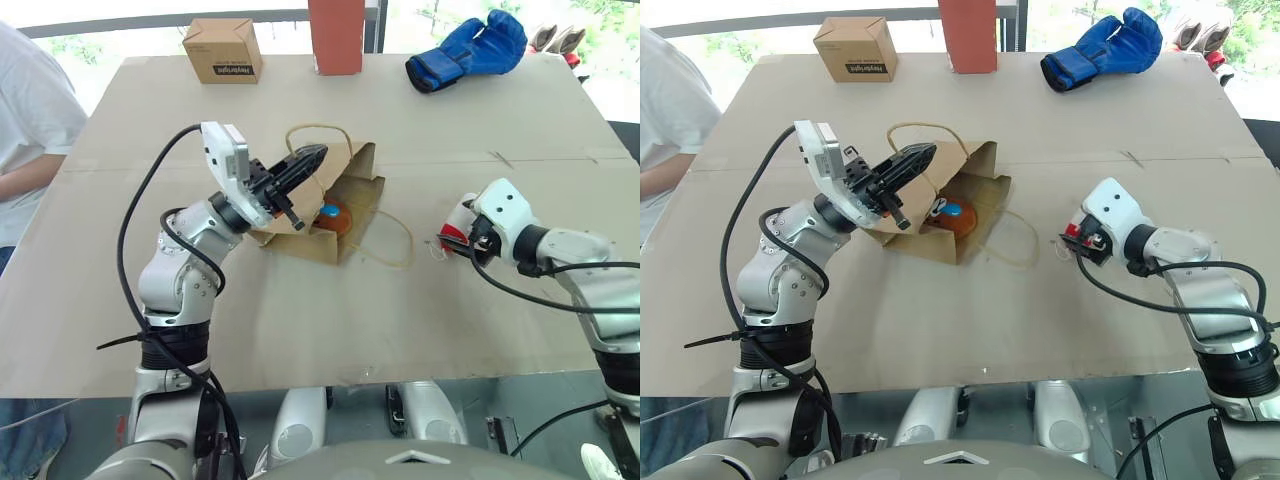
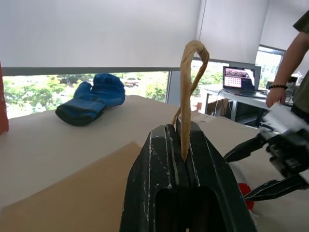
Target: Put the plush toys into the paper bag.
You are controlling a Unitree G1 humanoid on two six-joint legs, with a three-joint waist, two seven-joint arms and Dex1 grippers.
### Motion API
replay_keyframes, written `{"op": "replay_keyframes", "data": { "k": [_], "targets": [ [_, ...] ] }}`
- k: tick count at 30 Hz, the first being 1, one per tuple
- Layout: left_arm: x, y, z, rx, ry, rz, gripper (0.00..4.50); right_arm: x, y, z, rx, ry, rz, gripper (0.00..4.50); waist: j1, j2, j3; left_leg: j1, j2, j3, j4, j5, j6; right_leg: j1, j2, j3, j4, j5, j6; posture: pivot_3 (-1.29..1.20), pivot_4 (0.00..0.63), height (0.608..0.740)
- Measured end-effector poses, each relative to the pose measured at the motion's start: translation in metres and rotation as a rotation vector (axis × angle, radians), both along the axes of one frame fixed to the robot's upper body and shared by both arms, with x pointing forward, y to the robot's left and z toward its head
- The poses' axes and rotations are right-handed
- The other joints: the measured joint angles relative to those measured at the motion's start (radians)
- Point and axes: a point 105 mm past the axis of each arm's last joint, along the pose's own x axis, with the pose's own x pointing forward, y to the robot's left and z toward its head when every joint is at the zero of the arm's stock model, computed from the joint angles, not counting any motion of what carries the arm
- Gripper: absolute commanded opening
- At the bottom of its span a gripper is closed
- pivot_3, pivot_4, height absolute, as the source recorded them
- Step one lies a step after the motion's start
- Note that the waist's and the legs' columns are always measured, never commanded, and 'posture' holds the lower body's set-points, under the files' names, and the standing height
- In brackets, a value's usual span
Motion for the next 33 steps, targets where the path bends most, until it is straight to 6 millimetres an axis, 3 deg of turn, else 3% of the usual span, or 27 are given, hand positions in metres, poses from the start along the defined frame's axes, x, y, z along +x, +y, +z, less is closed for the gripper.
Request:
{"op": "replay_keyframes", "data": {
  "k": [3,10,14,17,20,22,26,30,31,33],
  "targets": [
    [0.000,-0.004,0.004,-0.003,-0.010,-0.014,0.00,0.013,0.002,-0.003,-0.030,-0.010,-0.012,2.51,0.004,0.000,0.000,0.000,0.000,-0.001,0.000,0.000,0.000,0.000,0.000,0.000,0.000,0.000,0.000,0.00,0.150,0.740],
    [0.002,-0.001,0.007,-0.033,-0.002,0.000,0.00,0.008,-0.003,-0.004,-0.066,-0.045,-0.001,0.03,0.014,-0.001,-0.001,-0.001,-0.002,-0.002,0.003,0.000,0.000,0.003,-0.001,-0.001,-0.001,0.000,0.001,0.00,0.150,0.740],
    [0.002,-0.003,0.007,-0.079,0.034,-0.019,0.00,0.002,-0.003,0.000,-0.076,-0.093,0.036,0.03,0.013,-0.001,-0.001,-0.001,-0.002,-0.003,0.003,0.000,0.000,0.003,-0.001,-0.001,-0.001,0.000,0.001,0.00,0.150,0.740],
    [0.001,-0.002,0.008,-0.115,0.062,-0.042,0.00,-0.007,0.022,0.027,-0.009,-0.185,0.153,0.03,0.002,0.000,0.000,-0.001,-0.001,-0.002,0.002,0.000,0.000,0.002,0.000,0.000,0.000,0.000,0.001,0.00,0.150,0.740],
    [-0.002,-0.005,0.008,-0.133,0.073,-0.079,0.00,-0.020,0.062,0.072,0.078,-0.317,0.328,0.03,-0.007,0.000,0.000,-0.001,0.000,-0.004,0.002,0.000,0.000,0.001,0.002,-0.001,0.000,0.000,0.001,0.00,0.150,0.740],
    [-0.003,-0.006,0.009,-0.139,0.072,-0.097,0.00,-0.029,0.080,0.086,0.142,-0.336,0.411,0.03,-0.006,0.000,0.000,-0.001,0.000,-0.005,0.002,0.000,0.000,0.002,0.002,-0.002,0.000,0.000,0.001,0.00,0.150,0.740],
    [-0.007,-0.011,0.018,-0.157,0.058,-0.155,0.00,-0.041,0.108,0.077,0.286,-0.225,0.527,0.03,0.005,0.000,0.000,-0.002,0.000,-0.003,0.002,0.000,0.000,0.002,0.001,-0.001,0.000,0.000,0.001,0.00,0.150,0.740],
    [-0.011,-0.014,0.022,-0.175,0.063,-0.212,0.00,-0.023,0.125,0.067,0.275,-0.221,0.544,0.03,0.005,0.000,0.000,-0.001,-0.001,-0.003,0.003,0.000,0.000,0.002,0.001,0.000,0.000,0.000,0.001,0.00,0.150,0.740],
    [-0.012,-0.018,0.021,-0.176,0.074,-0.232,0.00,-0.013,0.138,0.060,0.267,-0.228,0.547,0.03,0.003,0.000,0.000,-0.001,0.000,-0.003,0.002,0.000,0.000,0.001,0.001,0.000,0.000,0.000,0.001,0.00,0.150,0.740],
    [-0.012,-0.017,0.020,-0.179,0.079,-0.228,0.00,-0.010,0.146,0.055,0.254,-0.235,0.563,0.03,0.006,0.000,0.000,-0.001,0.000,-0.004,0.001,0.000,0.000,0.001,0.001,-0.001,0.000,0.000,0.000,0.00,0.150,0.740]
  ]
}}
